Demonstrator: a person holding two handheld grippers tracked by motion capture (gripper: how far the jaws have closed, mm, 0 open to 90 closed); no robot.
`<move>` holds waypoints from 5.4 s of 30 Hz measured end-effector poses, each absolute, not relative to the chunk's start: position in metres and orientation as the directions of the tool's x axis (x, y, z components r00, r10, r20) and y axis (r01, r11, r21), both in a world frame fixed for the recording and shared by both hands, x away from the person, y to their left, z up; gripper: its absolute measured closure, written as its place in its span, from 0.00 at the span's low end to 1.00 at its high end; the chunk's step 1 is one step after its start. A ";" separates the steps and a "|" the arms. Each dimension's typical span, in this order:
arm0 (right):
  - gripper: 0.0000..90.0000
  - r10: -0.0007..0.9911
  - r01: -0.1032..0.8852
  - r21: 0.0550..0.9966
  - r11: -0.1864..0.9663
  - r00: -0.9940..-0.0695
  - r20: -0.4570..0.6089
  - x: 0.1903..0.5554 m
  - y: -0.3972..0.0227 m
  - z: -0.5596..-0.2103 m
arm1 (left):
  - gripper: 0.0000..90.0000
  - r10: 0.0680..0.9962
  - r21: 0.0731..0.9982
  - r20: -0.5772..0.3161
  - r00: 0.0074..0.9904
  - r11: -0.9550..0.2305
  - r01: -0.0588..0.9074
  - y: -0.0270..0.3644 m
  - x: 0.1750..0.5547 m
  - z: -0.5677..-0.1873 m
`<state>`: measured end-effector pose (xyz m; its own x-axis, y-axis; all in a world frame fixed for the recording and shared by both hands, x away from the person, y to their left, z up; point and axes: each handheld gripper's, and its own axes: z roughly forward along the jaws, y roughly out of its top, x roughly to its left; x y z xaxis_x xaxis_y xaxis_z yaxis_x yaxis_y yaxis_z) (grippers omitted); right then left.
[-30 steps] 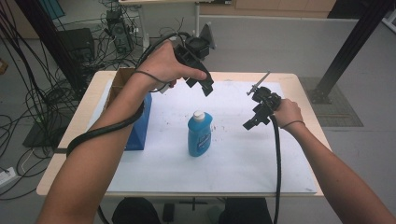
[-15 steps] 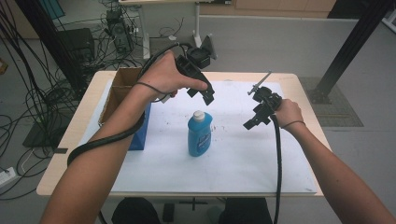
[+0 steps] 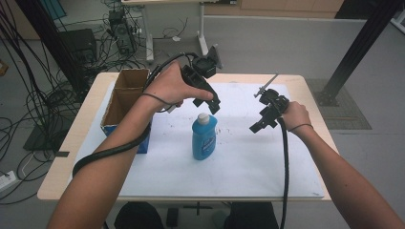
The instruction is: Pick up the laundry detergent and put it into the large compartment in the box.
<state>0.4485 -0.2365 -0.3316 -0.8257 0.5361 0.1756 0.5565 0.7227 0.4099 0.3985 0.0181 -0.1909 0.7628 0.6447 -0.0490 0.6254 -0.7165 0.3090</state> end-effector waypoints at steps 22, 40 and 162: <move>0.03 0.545 0.569 0.406 0.715 -0.818 0.185 0.447 -0.237 -0.332 | 0.12 0.676 0.330 -0.070 0.733 -0.678 0.657 0.023 0.384 -0.227; 0.03 0.539 0.565 0.406 0.718 -0.821 0.190 0.447 -0.233 -0.335 | 0.12 0.682 0.334 -0.072 0.728 -0.671 0.662 0.021 0.380 -0.246; 0.03 0.546 0.567 0.411 0.714 -0.818 0.181 0.449 -0.236 -0.336 | 0.13 0.699 0.311 -0.051 0.713 -0.668 0.676 0.023 0.383 -0.274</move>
